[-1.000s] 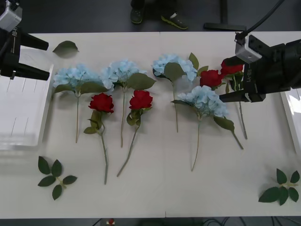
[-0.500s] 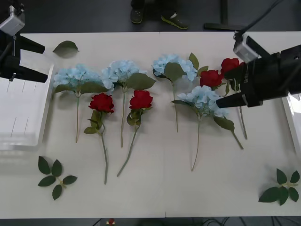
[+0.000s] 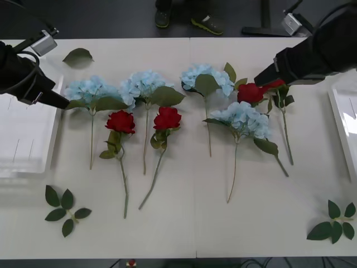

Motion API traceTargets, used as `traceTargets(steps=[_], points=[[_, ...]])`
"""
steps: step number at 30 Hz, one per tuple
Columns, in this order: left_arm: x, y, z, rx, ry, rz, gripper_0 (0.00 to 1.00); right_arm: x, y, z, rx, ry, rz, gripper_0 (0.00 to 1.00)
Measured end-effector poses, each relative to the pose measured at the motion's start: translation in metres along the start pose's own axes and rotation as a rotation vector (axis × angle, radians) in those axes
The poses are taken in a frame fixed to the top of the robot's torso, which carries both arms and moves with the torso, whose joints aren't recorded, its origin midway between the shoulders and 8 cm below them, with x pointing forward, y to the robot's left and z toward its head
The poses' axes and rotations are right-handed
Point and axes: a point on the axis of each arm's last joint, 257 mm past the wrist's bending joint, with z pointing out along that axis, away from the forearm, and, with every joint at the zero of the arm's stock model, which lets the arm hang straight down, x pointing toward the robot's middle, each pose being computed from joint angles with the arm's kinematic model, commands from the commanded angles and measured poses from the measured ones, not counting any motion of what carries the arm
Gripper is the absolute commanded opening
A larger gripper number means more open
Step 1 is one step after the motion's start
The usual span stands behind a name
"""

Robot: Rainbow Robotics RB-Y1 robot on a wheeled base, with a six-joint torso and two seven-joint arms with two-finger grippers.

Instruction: Place the red flowers into the right box and the blue flowers into the left box. If a person shows an open palm, hand one flower to the person first, then continue sorting.

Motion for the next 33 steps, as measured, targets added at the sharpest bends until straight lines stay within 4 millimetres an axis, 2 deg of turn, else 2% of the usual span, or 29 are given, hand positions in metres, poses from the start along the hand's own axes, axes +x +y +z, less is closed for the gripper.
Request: traceTargets(steps=[5,8,12,17,23,33], points=[[0.006,0.015,0.010,-0.066,0.013,-0.250,1.00,0.004,-0.052,0.021,0.089,0.022,0.163,1.00],[0.015,0.023,0.023,-0.094,0.012,-0.274,1.00,0.011,-0.080,0.032,0.124,0.019,0.221,1.00],[0.028,0.030,0.044,-0.122,0.003,-0.336,1.00,0.022,-0.131,0.040,0.242,0.015,0.247,1.00],[0.044,0.039,0.064,-0.167,0.003,-0.383,1.00,0.029,-0.172,0.047,0.311,-0.006,0.302,1.00],[0.049,0.046,0.086,-0.203,-0.049,-0.471,1.00,0.027,-0.187,0.075,0.314,-0.052,0.350,1.00],[0.056,0.043,0.116,-0.248,-0.025,-0.498,1.00,0.040,-0.196,0.128,0.340,-0.076,0.331,1.00]])
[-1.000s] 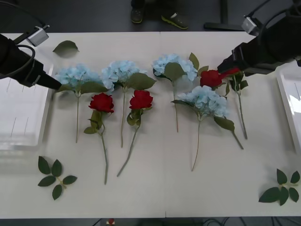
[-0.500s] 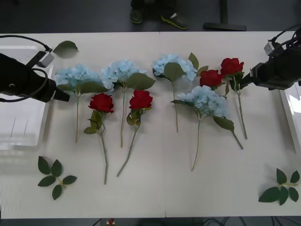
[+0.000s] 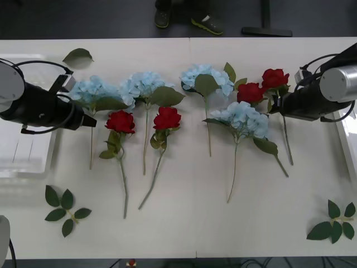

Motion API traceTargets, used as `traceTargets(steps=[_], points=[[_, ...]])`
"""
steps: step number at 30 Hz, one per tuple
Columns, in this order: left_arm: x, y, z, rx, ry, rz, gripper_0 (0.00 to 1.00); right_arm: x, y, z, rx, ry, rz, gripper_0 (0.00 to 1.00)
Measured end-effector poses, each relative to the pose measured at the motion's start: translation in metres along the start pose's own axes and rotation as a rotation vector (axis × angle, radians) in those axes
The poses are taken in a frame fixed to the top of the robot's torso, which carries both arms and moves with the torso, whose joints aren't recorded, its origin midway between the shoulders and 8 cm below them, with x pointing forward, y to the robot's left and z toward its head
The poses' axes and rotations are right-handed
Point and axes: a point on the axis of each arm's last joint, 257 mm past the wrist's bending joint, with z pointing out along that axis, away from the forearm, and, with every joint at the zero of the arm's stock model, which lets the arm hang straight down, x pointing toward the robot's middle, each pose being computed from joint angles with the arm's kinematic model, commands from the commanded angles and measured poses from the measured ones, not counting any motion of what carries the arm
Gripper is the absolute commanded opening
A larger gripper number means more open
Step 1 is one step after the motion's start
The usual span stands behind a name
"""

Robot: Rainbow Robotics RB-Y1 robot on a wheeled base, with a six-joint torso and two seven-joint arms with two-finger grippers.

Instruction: Place the red flowers into the right box and the blue flowers into the left box. If a person shows an open palm, hand one flower to the person first, then continue sorting.

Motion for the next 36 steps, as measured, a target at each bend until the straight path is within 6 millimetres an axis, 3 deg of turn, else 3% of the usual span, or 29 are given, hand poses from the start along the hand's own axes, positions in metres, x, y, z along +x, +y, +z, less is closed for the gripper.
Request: traceTargets(steps=[10,18,20,22,23,24,25,26,36], points=[[-0.001,0.001,0.018,-0.085,-0.001,-0.112,1.00,0.002,0.003,0.019,0.012,-0.015,0.011,1.00],[-0.002,0.003,0.032,-0.175,0.003,-0.067,1.00,-0.001,-0.005,0.021,0.034,-0.030,0.005,0.99],[-0.001,0.005,0.037,-0.179,-0.005,-0.077,1.00,0.000,-0.006,0.022,0.036,-0.027,0.010,0.88],[0.000,0.009,0.042,-0.181,-0.011,-0.090,1.00,0.001,-0.007,0.025,0.043,-0.028,0.005,0.59],[0.000,0.011,0.045,-0.184,-0.018,-0.096,1.00,0.001,-0.008,0.026,0.049,-0.032,-0.002,0.50],[0.000,0.013,0.048,-0.186,-0.024,-0.100,1.00,0.000,-0.009,0.026,0.054,-0.034,-0.006,0.23],[0.000,0.014,0.051,-0.189,-0.027,-0.101,1.00,0.000,-0.010,0.026,0.056,-0.035,-0.007,0.06],[0.002,0.015,0.054,-0.193,-0.024,-0.098,1.00,0.000,-0.010,0.026,0.056,-0.035,-0.007,0.00],[0.013,0.014,0.063,-0.236,0.012,-0.093,1.00,-0.004,-0.018,0.025,0.089,-0.046,-0.042,0.00]])
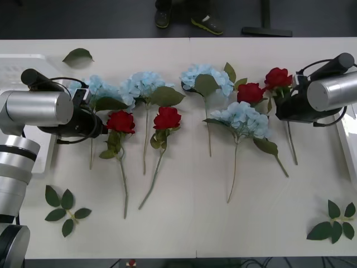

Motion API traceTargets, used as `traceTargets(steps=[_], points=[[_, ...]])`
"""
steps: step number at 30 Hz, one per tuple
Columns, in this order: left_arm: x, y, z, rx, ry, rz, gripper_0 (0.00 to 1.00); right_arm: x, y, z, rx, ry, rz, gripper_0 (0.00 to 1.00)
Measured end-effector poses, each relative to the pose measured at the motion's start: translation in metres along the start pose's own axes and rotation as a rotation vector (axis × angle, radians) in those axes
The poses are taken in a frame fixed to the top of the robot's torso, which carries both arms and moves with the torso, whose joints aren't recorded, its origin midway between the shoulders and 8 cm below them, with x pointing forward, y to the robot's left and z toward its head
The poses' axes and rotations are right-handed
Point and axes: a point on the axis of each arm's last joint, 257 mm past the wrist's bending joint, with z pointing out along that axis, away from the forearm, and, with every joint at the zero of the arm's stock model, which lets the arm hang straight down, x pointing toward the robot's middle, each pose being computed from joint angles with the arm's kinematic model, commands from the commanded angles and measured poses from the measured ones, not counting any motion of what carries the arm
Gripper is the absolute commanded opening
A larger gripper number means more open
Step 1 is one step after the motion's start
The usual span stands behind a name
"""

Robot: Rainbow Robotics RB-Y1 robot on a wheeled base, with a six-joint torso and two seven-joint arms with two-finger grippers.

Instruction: Place the red flowers into the right box and the blue flowers into the left box. If a person shows an open palm, hand one flower to the person first, then continue sorting.

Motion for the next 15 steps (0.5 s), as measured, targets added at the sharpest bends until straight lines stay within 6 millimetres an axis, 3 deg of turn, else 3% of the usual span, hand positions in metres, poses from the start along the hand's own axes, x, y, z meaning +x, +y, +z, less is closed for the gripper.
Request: traceTargets(steps=[6,8,10,11,13,15], points=[[0.001,0.004,0.001,-0.024,0.004,0.013,0.98,-0.002,-0.004,0.000,0.017,-0.006,-0.018,0.00],[0.001,0.007,0.001,-0.034,0.004,0.016,0.81,0.001,-0.005,0.000,0.020,0.003,-0.019,0.00],[0.002,0.008,0.001,-0.041,0.005,0.019,0.47,0.007,-0.005,-0.001,0.029,0.032,-0.023,0.00],[0.002,0.008,0.001,-0.044,0.006,0.020,0.37,0.011,-0.005,-0.004,0.034,0.056,-0.028,0.00],[0.003,0.007,0.002,-0.048,0.010,0.025,0.27,0.017,-0.004,-0.017,0.047,0.116,-0.043,0.00],[0.004,0.003,0.003,-0.047,0.014,0.033,0.10,0.015,-0.001,-0.038,0.048,0.165,-0.053,0.00]])
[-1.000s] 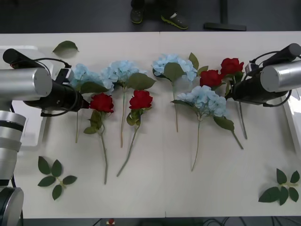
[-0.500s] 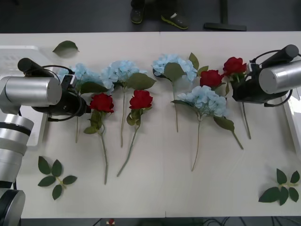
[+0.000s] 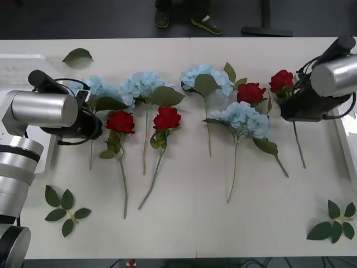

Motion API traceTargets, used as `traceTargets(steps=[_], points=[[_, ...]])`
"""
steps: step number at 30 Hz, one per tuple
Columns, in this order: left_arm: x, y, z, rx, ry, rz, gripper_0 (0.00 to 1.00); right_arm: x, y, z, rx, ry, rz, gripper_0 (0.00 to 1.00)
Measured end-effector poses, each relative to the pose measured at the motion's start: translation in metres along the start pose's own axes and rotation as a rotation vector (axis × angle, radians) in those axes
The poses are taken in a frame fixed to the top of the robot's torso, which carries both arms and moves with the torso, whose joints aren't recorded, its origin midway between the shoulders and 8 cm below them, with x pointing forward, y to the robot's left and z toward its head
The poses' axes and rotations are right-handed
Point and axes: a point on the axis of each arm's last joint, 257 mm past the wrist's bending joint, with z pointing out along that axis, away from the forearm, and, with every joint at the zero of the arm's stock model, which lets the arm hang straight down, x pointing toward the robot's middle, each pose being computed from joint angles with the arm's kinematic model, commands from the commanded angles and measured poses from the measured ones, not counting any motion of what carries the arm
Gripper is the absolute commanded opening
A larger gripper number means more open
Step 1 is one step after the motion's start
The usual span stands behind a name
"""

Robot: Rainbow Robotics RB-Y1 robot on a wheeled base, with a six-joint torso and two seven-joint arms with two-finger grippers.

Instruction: Place the red flowers into the right box and the blue flowers into the left box. If a person shows an open palm, hand one flower to the person first, then continue sorting.

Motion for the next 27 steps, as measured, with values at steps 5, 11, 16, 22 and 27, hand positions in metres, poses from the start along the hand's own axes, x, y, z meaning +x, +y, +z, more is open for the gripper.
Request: traceTargets(steps=[5,11,16,22,27], points=[[0.002,-0.004,0.002,-0.003,0.006,-0.006,0.00,-0.009,0.000,-0.080,-0.043,0.084,-0.009,0.00],[0.002,-0.002,0.002,-0.012,0.006,-0.003,0.00,-0.023,-0.023,-0.164,-0.040,0.088,-0.016,0.00],[0.002,-0.002,0.001,-0.012,0.005,-0.003,0.00,-0.022,-0.053,-0.199,-0.006,0.083,-0.106,0.00],[-0.001,0.002,-0.021,-0.005,0.026,-0.023,0.00,-0.033,-0.108,-0.200,0.082,0.046,-0.155,0.00],[-0.014,0.022,-0.067,0.011,0.012,-0.102,0.00,-0.025,-0.156,-0.169,0.141,0.034,-0.142,0.00]])
